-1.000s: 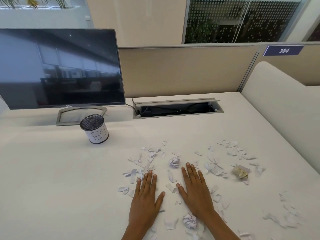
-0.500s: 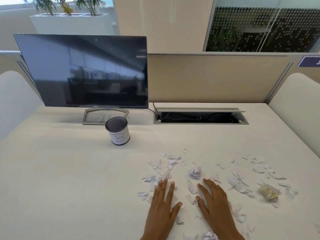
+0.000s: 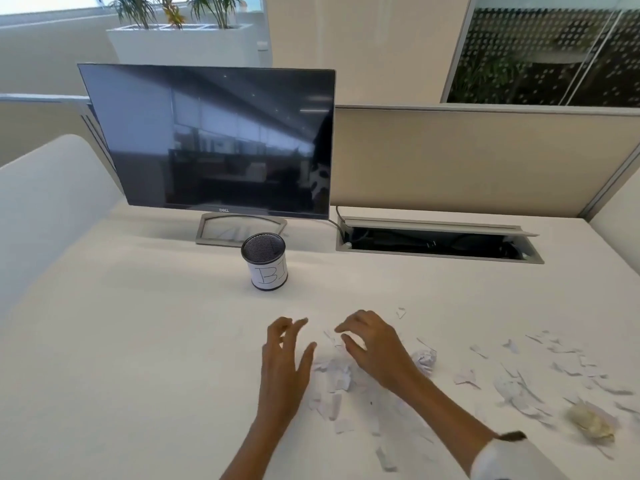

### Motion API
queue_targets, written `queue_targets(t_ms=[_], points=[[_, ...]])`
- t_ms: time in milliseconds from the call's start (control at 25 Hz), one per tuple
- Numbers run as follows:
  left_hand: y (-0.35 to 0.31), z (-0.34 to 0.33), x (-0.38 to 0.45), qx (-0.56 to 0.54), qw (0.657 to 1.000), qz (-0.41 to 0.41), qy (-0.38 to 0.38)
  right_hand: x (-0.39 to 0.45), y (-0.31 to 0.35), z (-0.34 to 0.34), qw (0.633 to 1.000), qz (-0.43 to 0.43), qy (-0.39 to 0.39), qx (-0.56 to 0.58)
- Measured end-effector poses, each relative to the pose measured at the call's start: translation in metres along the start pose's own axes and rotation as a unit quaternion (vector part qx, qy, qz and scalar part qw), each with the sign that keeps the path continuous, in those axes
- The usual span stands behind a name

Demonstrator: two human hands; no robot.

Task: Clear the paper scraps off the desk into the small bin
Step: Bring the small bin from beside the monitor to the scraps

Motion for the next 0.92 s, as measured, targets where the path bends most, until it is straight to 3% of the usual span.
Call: queue_targets(t_ms=[200,320,680,920], points=[[0.050,0.032,0.071,-0.075,0.979,0.185,-0.032,0.084,0.007,-0.011,0.991,-0.071,0.030,0.106],[0.070,0.040,0.115,-0.092,0.956,0.277,-0.006,0.121,0.009,-0.020,0.984,-0.115,0.046,0.128],[0.098,0.017,0.164,-0.155,0.948,0.251,0.118,0.176,0.002,-0.051,0.971,-0.176,0.108,0.117],[0.102,0.012,0.162,-0.227,0.937,0.242,0.107,0.188,0.009,-0.062,0.970,-0.171,0.118,0.123]])
Point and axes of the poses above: each hand's wrist, its own x-axis towards the middle knuckle, its own z-axis out of the back of the hand, y = z × x, the point moved 5 cm from there along x, towards the middle knuckle, and after that the axes turned 8 degrees about x, right-handed, at the moved point
